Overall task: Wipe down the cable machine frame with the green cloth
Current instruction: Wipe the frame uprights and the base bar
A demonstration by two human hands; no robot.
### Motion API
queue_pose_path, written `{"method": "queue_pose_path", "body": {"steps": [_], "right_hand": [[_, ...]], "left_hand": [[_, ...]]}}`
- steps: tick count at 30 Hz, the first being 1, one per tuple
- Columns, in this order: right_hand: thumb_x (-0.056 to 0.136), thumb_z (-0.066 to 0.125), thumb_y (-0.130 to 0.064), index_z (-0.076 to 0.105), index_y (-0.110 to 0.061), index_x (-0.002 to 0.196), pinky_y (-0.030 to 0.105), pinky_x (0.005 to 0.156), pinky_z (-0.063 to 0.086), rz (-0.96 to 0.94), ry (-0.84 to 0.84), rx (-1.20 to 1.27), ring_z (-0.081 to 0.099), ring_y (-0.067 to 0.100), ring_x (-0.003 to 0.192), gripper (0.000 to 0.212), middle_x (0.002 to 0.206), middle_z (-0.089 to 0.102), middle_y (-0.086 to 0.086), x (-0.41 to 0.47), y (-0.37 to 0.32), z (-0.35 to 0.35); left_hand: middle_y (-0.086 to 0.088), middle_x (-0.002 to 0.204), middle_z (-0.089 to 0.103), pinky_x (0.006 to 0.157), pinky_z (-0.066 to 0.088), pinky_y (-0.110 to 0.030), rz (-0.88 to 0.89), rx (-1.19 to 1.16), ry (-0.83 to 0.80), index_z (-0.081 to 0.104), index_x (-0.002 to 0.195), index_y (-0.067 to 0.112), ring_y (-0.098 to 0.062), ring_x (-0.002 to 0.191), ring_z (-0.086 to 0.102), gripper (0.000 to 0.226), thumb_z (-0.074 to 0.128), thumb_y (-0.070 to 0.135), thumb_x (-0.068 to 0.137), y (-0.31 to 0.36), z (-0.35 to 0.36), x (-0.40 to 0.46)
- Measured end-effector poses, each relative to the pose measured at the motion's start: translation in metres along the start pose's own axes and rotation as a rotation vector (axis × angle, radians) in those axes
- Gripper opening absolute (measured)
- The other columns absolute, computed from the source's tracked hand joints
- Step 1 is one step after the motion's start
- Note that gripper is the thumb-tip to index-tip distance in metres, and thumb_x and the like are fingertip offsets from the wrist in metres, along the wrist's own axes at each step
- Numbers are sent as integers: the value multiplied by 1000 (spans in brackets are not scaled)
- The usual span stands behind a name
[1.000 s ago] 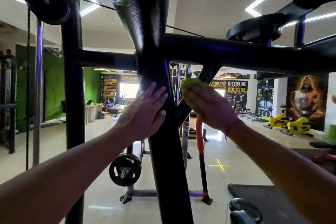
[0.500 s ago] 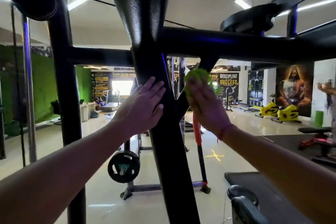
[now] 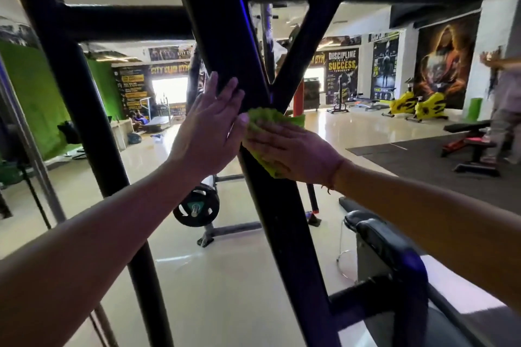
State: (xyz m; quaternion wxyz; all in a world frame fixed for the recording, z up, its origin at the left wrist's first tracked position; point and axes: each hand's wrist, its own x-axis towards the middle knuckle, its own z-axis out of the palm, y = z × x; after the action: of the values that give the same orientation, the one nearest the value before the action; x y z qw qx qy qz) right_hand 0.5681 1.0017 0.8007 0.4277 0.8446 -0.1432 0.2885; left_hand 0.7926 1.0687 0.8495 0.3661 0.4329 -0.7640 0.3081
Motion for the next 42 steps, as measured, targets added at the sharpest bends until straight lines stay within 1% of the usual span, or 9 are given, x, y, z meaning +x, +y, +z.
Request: {"method": "queue_pose_path", "body": {"steps": [2, 12, 17, 21, 26, 31, 34, 39, 42], "right_hand": [[103, 52, -26, 34, -17, 156, 47, 124, 23, 247, 43, 70, 19, 28, 154, 57, 165, 27, 6, -14, -25, 11], [104, 51, -21, 36, -22, 155, 46, 122, 29, 338, 29, 80, 22, 27, 153, 54, 164, 30, 1, -78, -89, 47], [102, 56, -15, 40, -24, 154, 45, 122, 28, 2, -157, 70, 26, 23, 152, 56, 163, 33, -5, -143, -113, 69], [98, 57, -11, 43, -23, 153, 47, 119, 32, 405, -19, 165, 24, 25, 153, 58, 163, 31, -4, -137, -135, 76], [104, 48, -12, 36, -26, 156, 44, 123, 25, 17, -162, 171, 23, 20, 153, 55, 164, 28, -7, -169, -145, 94], [103, 53, -20, 42, -27, 153, 44, 121, 29, 331, -35, 196, 26, 22, 152, 52, 162, 33, -5, -188, -159, 102], [102, 55, -21, 43, -29, 152, 41, 123, 26, 28, -100, 146, 27, 18, 152, 52, 162, 33, -9, -216, -166, 114], [101, 55, -26, 50, -27, 148, 46, 119, 32, 210, 28, 141, 29, 24, 151, 47, 159, 38, -4, -220, -168, 133], [101, 55, -30, 50, -30, 148, 45, 118, 33, -13, 10, 41, 28, 23, 152, 47, 160, 36, -5, -234, -176, 144]], "left_hand": [[-5, 164, 28, 124, 20, -50, 7, 24, -31, 44, 150, 8, -27, 156, 2, 57, 31, 41, 105, 4, 9, -9], [-1, 165, 27, 124, 18, -46, 104, 88, -169, 40, 153, 11, -23, 157, -2, 56, 33, 38, 104, 17, 36, -61], [-1, 164, 30, 124, 20, -48, 164, 132, -251, 42, 152, 12, -27, 156, 2, 55, 35, 38, 103, 23, 47, -86], [-2, 163, 31, 121, 25, -54, 229, 221, -310, 43, 152, 12, -29, 156, 7, 55, 36, 29, 100, 29, 60, -105], [-3, 165, 28, 122, 21, -51, 266, 314, -357, 38, 154, 14, -32, 156, 6, 57, 43, 22, 98, 39, 71, -120], [-2, 164, 29, 121, 24, -51, 246, 284, -362, 40, 153, 15, -30, 156, 9, 56, 39, 23, 98, 59, 92, -142], [-2, 165, 27, 120, 25, -52, 304, 319, -373, 39, 154, 15, -31, 156, 8, 57, 31, 27, 99, 65, 112, -157], [-4, 164, 29, 120, 25, -53, 334, 292, -236, 41, 153, 12, -29, 155, 11, 55, 32, 26, 101, 60, 143, -174], [-3, 164, 28, 122, 22, -53, 326, 270, -156, 38, 154, 12, -28, 156, 9, 55, 38, 25, 101, 57, 163, -189]]}}
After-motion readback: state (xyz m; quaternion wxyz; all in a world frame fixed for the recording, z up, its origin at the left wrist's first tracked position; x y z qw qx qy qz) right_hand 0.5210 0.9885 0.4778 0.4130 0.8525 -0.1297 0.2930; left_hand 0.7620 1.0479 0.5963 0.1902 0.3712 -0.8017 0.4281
